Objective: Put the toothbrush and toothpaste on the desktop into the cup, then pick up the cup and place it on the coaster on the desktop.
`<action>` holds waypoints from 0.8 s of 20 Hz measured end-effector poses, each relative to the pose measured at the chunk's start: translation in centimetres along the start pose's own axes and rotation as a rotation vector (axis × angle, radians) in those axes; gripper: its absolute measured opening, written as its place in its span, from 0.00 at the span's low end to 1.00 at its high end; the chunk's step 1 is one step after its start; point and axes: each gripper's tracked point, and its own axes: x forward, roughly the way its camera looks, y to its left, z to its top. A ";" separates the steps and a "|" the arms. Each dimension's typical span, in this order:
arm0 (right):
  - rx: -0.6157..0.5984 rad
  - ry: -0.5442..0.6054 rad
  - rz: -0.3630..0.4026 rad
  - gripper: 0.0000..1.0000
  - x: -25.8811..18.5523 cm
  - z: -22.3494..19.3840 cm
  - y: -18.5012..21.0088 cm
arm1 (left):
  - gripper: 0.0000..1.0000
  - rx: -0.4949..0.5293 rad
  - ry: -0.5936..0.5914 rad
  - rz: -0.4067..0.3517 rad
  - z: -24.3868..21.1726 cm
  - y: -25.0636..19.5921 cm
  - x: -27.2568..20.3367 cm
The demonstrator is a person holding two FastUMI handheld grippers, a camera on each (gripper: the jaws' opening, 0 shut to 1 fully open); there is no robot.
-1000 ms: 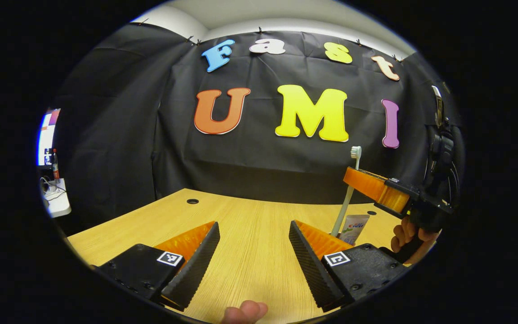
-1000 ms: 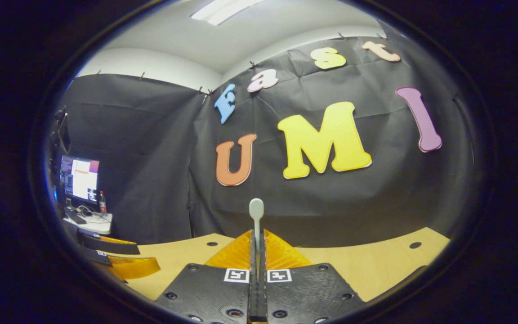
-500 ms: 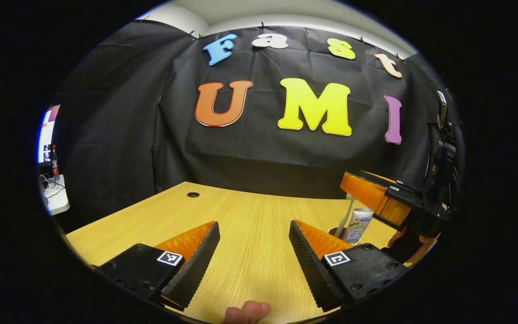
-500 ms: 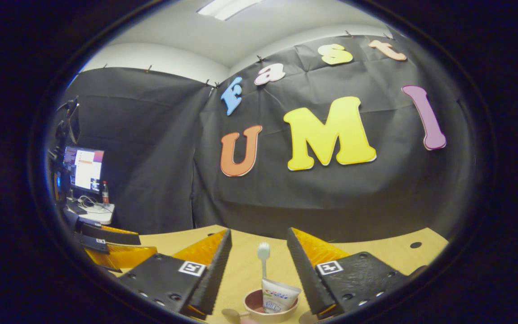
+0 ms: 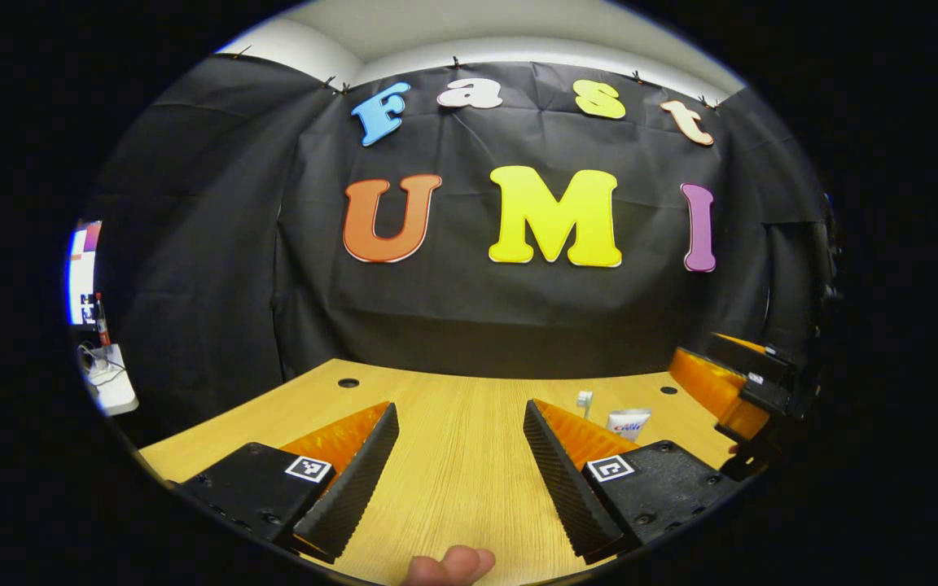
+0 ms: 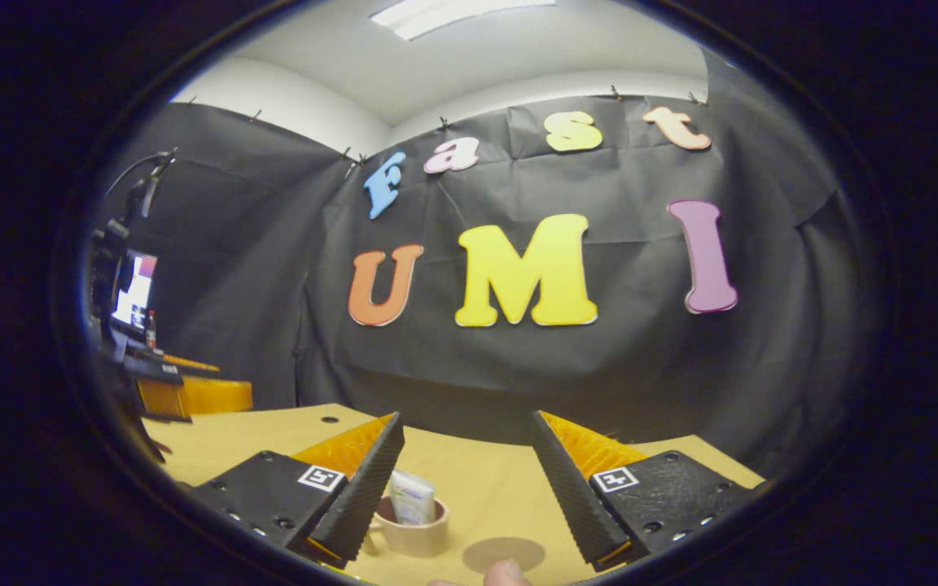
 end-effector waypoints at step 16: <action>0.091 0.136 -0.185 0.94 -21.1 -5.3 -13.3 | 0.98 0.388 0.390 -0.247 4.2 -12.0 5.3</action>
